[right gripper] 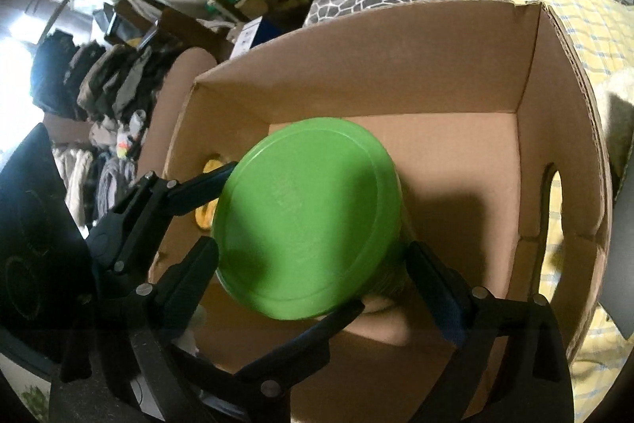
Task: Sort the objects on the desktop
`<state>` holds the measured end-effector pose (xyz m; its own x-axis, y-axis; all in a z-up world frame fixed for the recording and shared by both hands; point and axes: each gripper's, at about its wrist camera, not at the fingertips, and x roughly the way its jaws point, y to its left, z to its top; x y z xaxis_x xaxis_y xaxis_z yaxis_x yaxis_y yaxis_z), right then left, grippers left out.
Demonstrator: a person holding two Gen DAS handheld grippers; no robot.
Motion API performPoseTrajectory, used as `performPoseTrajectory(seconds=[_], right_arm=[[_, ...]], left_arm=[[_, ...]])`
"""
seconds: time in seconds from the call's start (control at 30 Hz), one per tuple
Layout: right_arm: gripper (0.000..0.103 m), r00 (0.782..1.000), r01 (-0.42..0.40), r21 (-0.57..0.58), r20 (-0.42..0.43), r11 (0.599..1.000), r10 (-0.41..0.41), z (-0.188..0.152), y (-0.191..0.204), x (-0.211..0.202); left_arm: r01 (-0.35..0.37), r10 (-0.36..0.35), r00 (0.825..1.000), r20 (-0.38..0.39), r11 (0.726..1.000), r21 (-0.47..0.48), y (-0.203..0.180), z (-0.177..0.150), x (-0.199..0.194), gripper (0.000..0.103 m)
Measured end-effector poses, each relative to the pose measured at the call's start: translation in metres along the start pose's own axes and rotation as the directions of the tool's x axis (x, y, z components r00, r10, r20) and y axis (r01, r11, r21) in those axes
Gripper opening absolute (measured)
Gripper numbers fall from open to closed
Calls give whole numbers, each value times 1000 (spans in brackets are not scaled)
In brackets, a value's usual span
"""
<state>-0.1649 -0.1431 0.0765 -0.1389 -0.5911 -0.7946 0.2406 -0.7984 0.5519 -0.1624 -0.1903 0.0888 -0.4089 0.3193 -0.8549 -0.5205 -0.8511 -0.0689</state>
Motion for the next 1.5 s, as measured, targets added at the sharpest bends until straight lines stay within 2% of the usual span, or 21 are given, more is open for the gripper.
performPoseTrajectory(seconds=[0.27, 0.37, 0.7, 0.8, 0.9, 1.0, 1.1, 1.23, 1.3, 1.37, 1.5], right_arm=[[97, 1000, 9, 30, 28, 1000, -10, 23, -6, -2], [96, 999, 23, 48, 45, 999, -25, 32, -9, -7], [95, 986, 45, 46, 161, 998, -52, 34, -27, -73], [95, 983, 64, 26, 172, 998, -67, 30, -27, -86], [95, 982, 57, 15, 180, 998, -59, 22, -28, -96], [95, 982, 48, 9, 180, 999, -49, 14, -28, -101], [95, 982, 39, 3, 186, 999, -38, 9, -28, -106], [95, 980, 30, 9, 195, 1000, -31, 5, -36, -113], [95, 979, 22, 16, 202, 1000, -25, 3, -41, -116], [95, 978, 17, 22, 206, 1000, -21, 1, -45, -119], [95, 977, 16, 31, 211, 999, -22, -5, -50, -124]], left_arm=[[38, -38, 999, -31, 999, -8, 13, 23, 12, 102], [26, -26, 998, -56, 1000, -13, 19, 37, 19, 102], [-8, 4, 996, -84, 998, -56, 37, 58, 44, 103], [-30, 16, 983, -185, 997, -71, 38, 59, 68, 103], [-45, 32, 975, -222, 998, -51, 31, 56, 80, 103], [-34, 13, 946, -325, 998, -58, 26, 49, 98, 101], [-16, -8, 936, -351, 998, -66, 23, 46, 100, 101], [53, -141, 900, -413, 974, -219, 28, 42, 104, 101], [51, -147, 899, -412, 971, -234, 23, 42, 104, 101], [68, -182, 894, -409, 958, -278, 20, 42, 106, 101], [91, -273, 877, -396, 903, -420, 21, 41, 119, 101]])
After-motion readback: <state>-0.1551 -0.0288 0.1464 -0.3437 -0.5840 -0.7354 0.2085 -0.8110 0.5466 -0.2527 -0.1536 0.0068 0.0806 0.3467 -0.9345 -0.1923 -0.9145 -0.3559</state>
